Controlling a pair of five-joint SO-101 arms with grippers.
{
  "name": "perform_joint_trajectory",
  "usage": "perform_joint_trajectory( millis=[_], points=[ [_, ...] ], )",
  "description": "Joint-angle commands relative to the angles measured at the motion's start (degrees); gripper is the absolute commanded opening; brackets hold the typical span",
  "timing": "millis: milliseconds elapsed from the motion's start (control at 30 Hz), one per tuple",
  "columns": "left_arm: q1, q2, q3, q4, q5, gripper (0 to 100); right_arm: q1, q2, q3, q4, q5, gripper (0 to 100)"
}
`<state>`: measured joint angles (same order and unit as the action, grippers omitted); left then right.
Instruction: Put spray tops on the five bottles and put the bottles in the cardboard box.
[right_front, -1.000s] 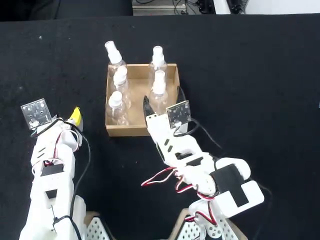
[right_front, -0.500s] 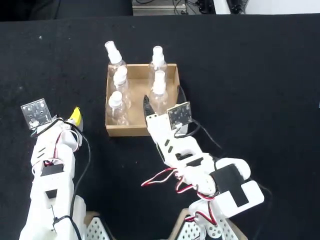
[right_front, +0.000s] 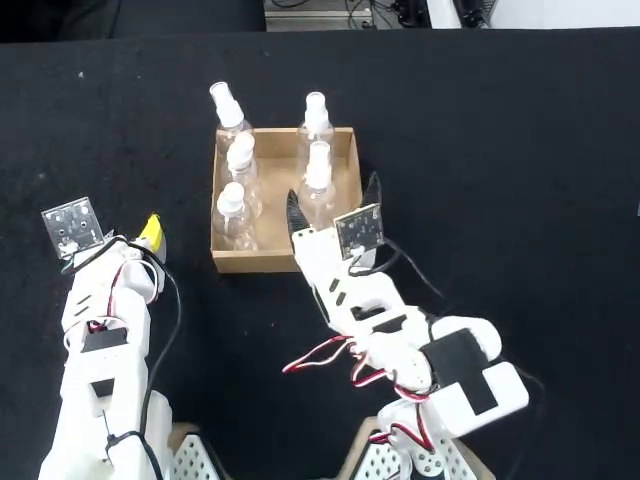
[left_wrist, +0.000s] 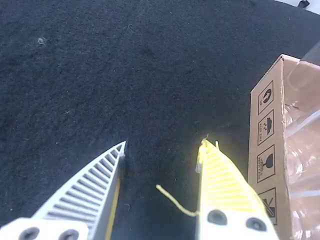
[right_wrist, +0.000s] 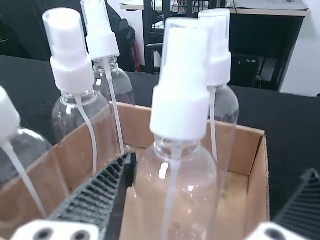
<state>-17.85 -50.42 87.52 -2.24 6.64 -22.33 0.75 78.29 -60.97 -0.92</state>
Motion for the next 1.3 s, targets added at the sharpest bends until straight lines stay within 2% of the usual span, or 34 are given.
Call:
perform_joint_trajectory(
  millis=[0, 133, 567, 800, 967, 1067, 1200, 1267],
  points=[
    [0.7, 0.1, -0.5, -1.3, -0.3, 21, 1.1, -8.8, 2.4, -1.1, 0.0, 43.8],
    [0.7, 0.1, -0.6, -1.3, -0.3, 21, 1.1, -13.2, 3.8, -0.6, -0.1, 43.8],
    [0.7, 0.1, -0.6, -1.3, -0.3, 21, -0.5, -31.5, -0.8, 16.2, -0.2, 43.8],
    [0.7, 0.1, -0.6, -1.3, -0.3, 21, 4.0, -55.2, -1.8, 38.0, -0.4, 43.8],
    [0.7, 0.1, -0.6, -1.3, -0.3, 21, 13.6, -73.5, -1.3, 58.7, -0.4, 43.3],
    [0.7, 0.1, -0.6, -1.3, -0.3, 21, 21.0, -83.0, -1.2, 73.8, -0.1, 35.4],
    [0.7, 0.1, -0.5, -1.1, -0.3, 21, 32.0, -92.9, -1.1, 89.7, 0.0, 11.0],
    [0.7, -0.1, -0.2, -1.1, -0.3, 17, 36.7, -96.9, 0.4, 92.5, 0.7, 0.4]
  ],
)
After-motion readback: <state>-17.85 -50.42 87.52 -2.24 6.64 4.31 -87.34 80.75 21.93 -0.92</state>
